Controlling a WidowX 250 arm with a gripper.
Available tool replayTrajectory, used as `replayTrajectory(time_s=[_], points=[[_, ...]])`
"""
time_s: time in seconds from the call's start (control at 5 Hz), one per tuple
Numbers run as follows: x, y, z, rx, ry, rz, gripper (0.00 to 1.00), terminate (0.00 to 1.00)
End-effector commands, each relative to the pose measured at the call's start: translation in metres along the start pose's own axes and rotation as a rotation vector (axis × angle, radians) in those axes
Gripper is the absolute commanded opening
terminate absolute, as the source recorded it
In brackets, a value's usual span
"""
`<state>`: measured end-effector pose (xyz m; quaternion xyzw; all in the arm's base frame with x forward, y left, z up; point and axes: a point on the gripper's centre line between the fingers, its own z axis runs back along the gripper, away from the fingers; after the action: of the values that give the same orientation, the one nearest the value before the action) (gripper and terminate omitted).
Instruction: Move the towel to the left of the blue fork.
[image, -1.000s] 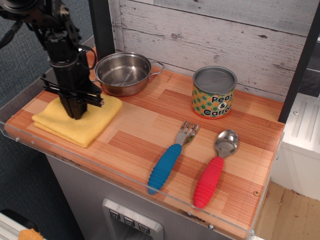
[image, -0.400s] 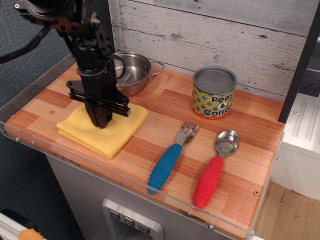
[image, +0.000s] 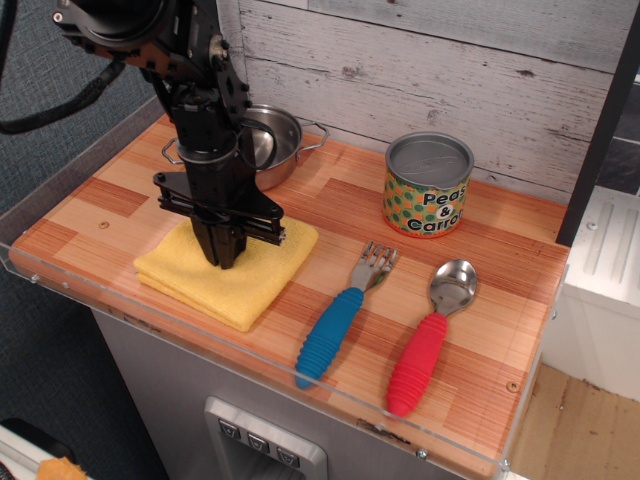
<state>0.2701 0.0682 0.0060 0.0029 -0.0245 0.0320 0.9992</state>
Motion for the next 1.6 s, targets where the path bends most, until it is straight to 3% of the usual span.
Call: replayTrajectory(time_s=[0.0, 1.2, 1.4], points=[[-0.006, -0.018, 0.001, -0.016, 0.022, 0.021, 0.0, 0.0], [-0.002, -0.015, 0.011, -0.011, -0.003, 0.03, 0.0, 0.0], [-0.001, -0.014, 0.015, -0.011, -0.005, 0.028, 1.0, 0.0]])
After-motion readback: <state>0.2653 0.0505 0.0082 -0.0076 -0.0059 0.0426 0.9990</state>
